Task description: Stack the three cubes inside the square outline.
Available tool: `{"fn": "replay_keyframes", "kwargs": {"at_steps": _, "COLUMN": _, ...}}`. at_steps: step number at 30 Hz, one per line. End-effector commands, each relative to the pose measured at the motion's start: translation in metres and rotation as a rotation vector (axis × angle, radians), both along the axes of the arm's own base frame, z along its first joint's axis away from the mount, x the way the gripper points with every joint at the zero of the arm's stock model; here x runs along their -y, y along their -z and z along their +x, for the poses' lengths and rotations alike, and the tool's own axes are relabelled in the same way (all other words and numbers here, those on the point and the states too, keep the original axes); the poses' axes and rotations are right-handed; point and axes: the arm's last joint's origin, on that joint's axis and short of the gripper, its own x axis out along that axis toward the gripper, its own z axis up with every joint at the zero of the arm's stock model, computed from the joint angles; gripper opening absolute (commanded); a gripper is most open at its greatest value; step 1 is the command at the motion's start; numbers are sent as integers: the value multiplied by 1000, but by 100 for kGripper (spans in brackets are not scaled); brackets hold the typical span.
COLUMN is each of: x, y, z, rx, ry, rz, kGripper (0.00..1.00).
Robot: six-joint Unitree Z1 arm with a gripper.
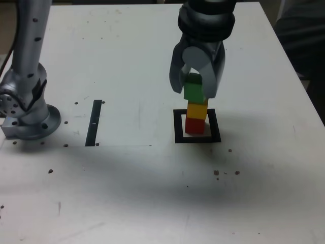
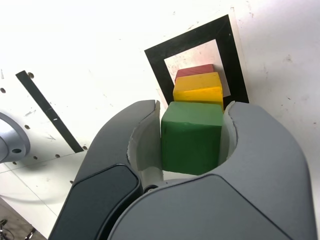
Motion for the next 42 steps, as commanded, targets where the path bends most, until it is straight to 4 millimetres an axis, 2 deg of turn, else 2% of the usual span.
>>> {"fn": "replay_keyframes", "kwargs": {"at_steps": 1, "x": -2, "y": 3, "z": 2, "rx": -1, "ry": -5, "rz": -3, "kGripper": 48}}
{"fn": "replay_keyframes", "kwargs": {"at_steps": 5, "x": -3, "y": 6, "z": 3, "rx": 11, "ry": -5, "rz": -9, "kGripper": 87}}
{"fn": "replay_keyframes", "kwargs": {"at_steps": 6, "x": -3, "y": 6, "z": 3, "rx": 16, "ry": -5, "rz": -11, "kGripper": 94}}
{"fn": "replay_keyframes", "kwargs": {"at_steps": 8, "x": -3, "y": 7, "z": 3, "rx": 25, "ry": -5, "rz": -14, "kGripper": 99}}
{"fn": "replay_keyframes", "kwargs": {"at_steps": 15, "x": -6, "y": 3, "z": -4, "rx": 67, "ry": -11, "rz": -21, "kGripper": 100}}
{"fn": "replay_keyframes", "kwargs": {"at_steps": 21, "x": -9, "y": -11, "z": -23, "rx": 128, "ry": -14, "rz": -22, "kGripper": 100}}
{"fn": "replay_keyframes", "kwargs": {"at_steps": 27, "x": -13, "y": -26, "z": -53, "rx": 166, "ry": -26, "rz": -11, "kGripper": 100}}
{"fn": "replay_keyframes", "kwargs": {"at_steps": 31, "x": -15, "y": -30, "z": -75, "rx": 166, "ry": -42, "rz": -6, "kGripper": 100}}
{"fn": "replay_keyframes", "kwargs": {"at_steps": 37, "x": -19, "y": -24, "z": -111, "rx": 129, "ry": -87, "rz": -3, "kGripper": 100}}
{"fn": "replay_keyframes", "kwargs": {"at_steps": 42, "x": -21, "y": -10, "z": -138, "rx": 95, "ry": -126, "rz": -9, "kGripper": 100}}
